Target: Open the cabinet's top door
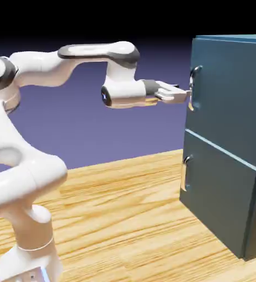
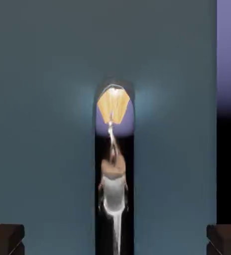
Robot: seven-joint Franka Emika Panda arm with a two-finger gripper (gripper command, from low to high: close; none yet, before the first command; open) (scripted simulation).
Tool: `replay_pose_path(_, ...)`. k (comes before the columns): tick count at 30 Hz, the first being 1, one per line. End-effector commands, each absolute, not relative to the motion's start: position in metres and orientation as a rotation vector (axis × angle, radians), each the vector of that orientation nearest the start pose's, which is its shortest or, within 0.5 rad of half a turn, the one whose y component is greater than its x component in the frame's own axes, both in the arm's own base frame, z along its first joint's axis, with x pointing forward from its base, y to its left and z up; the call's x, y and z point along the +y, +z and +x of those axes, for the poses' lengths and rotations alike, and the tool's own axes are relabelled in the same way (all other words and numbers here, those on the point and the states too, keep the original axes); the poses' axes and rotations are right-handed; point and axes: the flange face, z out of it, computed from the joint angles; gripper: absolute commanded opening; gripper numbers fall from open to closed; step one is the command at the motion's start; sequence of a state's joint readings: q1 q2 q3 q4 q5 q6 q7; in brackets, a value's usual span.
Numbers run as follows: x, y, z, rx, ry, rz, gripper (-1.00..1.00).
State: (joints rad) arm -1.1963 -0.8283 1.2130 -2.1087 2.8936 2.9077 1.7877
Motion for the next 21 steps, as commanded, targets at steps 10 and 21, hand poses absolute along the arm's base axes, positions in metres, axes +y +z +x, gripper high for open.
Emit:
replay_pose_path(10, 0.093, 0.532, 0.474, 1.493, 0.636, 0.593, -1.00)
replay_pose_path(21, 0.073, 0.532, 0.439, 1.537, 0.728, 0.507, -1.00)
